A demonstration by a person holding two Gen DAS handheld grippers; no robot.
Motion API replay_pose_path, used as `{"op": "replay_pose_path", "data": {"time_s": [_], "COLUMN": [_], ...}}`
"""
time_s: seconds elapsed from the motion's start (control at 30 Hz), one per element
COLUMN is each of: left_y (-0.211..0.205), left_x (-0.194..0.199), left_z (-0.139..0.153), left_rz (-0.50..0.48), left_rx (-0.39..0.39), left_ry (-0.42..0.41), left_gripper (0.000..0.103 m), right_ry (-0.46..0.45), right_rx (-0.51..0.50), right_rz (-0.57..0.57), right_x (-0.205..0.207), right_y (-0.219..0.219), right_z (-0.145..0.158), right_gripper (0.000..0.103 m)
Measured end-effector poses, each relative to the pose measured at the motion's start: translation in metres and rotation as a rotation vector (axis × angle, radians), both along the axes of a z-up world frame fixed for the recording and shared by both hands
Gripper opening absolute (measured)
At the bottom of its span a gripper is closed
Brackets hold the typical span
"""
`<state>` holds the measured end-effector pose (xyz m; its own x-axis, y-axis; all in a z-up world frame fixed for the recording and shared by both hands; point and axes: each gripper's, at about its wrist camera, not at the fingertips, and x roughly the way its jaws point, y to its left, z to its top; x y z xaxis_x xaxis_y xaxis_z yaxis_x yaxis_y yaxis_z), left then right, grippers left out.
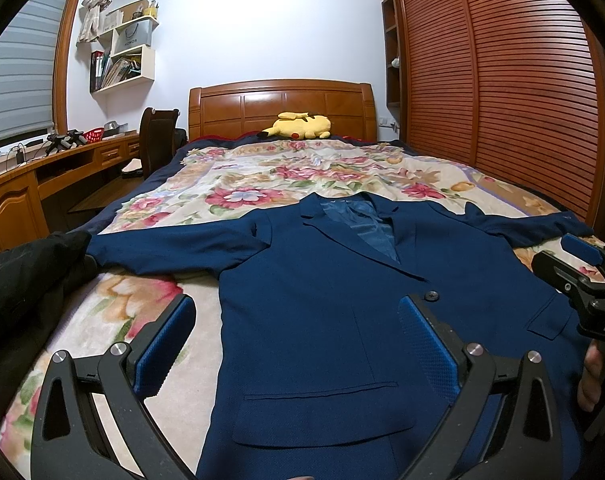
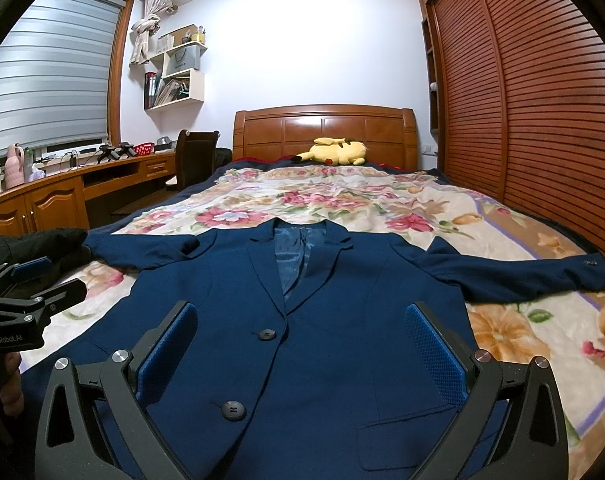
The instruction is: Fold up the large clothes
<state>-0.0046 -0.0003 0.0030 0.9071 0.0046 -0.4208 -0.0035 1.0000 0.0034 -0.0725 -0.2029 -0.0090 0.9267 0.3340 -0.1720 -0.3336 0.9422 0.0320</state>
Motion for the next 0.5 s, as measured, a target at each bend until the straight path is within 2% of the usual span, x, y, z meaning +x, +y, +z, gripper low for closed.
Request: {"op": "replay_pose_path", "data": {"time_s": [0.5], "left_y": [0.0004], "left_x": [-0.0010], "left_z": [-0.0003], "left_rz": [0.000], "left_rx": [0.000], "left_ry": [-0.002], "left_gripper": [0.102], "right_ry": [-0.001], "right_rx": [-0.001], "right_rz": [0.000], "right_x": [-0.0001], "right_y": [0.0002], "right_z": [0.0000], "right_gripper": [0.103]}}
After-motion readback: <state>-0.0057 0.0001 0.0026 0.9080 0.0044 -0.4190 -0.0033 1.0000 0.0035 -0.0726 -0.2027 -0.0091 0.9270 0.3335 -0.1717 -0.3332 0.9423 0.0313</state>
